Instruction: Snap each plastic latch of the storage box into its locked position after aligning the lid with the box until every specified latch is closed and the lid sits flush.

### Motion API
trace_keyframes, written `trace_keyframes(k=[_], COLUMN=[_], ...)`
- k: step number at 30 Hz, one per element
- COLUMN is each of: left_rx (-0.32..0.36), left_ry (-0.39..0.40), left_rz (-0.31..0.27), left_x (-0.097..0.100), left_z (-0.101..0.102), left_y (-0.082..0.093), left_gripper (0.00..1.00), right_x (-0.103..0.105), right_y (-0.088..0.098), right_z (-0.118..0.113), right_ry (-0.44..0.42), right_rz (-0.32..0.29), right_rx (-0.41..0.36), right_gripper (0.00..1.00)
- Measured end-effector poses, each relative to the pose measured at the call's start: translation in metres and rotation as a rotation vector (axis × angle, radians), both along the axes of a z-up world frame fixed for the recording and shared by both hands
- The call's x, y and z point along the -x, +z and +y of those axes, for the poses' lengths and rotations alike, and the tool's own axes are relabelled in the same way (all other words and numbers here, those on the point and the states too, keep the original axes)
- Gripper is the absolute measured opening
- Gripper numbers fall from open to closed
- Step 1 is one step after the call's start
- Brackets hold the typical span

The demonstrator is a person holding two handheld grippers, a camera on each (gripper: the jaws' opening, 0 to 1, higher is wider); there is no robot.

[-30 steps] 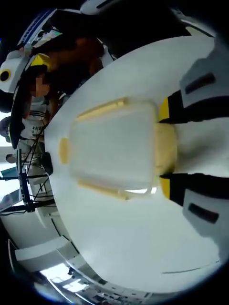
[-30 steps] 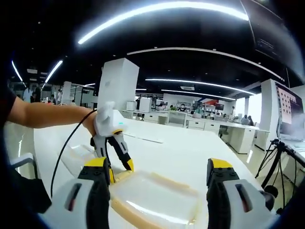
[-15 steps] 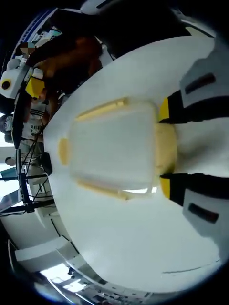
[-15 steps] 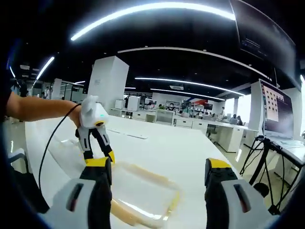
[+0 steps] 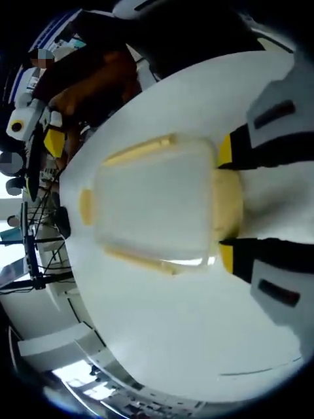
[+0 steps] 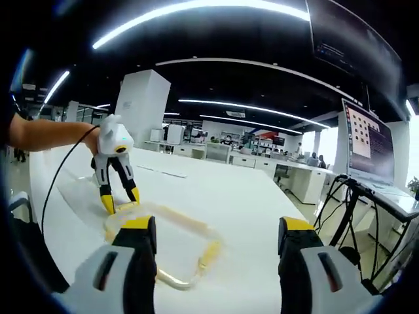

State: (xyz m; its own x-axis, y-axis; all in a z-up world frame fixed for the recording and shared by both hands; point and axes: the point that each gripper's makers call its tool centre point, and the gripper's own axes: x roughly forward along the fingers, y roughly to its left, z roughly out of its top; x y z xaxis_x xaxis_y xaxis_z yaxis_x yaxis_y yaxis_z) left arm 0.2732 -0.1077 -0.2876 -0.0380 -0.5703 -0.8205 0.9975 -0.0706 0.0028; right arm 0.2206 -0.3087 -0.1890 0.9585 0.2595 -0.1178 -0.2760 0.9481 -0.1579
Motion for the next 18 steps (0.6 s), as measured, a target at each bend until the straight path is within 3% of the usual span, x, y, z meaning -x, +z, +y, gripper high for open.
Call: trace_keyframes(k=[8,18], left_rx=[-0.005,-0.011], left_ry=[0.0,0.001], left_rz=[-0.001,0.0], left_x=[0.001,0.001], left_z=[0.001,0.002], left_y=[0.0,-0.001], left_gripper=[0.4,0.4], right_x=[0.0,-0.003], right_y=[-0.005,-0.02], right_z=[-0.021,-0.029], right_ry=[-0.001,0.056], right_rz=[0.023,0.078], right_rx=[0.034,0.091], right_gripper=[0.76,0.76])
